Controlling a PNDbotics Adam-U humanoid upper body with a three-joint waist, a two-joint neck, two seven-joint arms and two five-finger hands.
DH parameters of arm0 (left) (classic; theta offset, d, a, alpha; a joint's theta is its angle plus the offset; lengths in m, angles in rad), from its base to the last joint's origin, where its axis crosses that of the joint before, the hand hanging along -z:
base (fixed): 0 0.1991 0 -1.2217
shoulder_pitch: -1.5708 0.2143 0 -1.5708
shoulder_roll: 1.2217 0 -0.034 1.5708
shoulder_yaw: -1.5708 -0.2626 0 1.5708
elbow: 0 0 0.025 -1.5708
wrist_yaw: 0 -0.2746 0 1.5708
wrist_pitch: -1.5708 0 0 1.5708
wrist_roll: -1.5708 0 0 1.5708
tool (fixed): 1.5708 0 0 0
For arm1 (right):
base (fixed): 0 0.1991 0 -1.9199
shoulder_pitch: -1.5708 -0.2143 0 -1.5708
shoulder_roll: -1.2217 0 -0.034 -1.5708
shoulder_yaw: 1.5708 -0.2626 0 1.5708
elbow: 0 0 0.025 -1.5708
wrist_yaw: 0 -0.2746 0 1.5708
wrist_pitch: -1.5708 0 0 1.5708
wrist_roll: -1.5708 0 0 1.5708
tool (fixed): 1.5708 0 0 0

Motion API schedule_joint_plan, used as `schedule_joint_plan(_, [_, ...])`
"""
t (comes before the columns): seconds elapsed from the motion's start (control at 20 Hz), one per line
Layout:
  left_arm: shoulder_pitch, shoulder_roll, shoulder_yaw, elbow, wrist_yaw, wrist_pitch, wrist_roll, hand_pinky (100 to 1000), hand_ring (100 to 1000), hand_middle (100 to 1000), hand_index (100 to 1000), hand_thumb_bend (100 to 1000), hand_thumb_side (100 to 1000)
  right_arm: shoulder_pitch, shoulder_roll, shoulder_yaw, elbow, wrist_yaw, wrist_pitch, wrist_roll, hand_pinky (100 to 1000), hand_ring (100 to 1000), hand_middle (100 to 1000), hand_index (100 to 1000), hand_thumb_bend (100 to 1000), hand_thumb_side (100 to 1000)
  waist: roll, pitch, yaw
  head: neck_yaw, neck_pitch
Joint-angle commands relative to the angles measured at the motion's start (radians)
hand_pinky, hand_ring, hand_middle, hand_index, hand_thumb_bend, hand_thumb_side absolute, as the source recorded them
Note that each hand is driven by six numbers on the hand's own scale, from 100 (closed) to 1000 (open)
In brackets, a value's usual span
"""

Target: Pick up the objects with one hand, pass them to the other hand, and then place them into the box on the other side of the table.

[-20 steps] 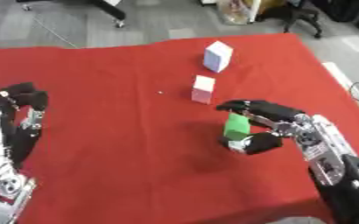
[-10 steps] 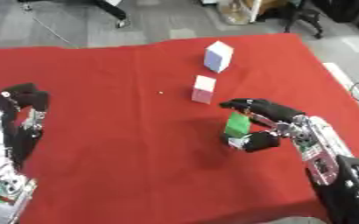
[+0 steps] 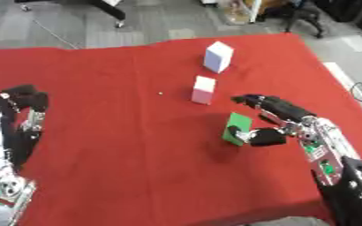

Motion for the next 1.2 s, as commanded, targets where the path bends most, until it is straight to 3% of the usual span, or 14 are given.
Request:
schedule_joint_plan(0.05, [-0.004,0.002,0.000,-0.013,-0.004,0.001,-0.003,739,591,589,678,672,739,-0.006,-0.018,-0.019,-0.010,0.013,0.009,-0.004,901,890,881,1000,252,781,-0.004,0.009,-0.001,-0.003,-0.002])
schedule_joint_plan(1.2, [-0.003,0.003,-0.002,-0.013,-0.006,-0.001,-0.009,741,592,590,678,668,740,0.011,-0.028,-0.028,-0.045,0.047,0.005,0.113,905,884,825,997,243,754,-0.008,0.009,0.002,-0.007,-0.002])
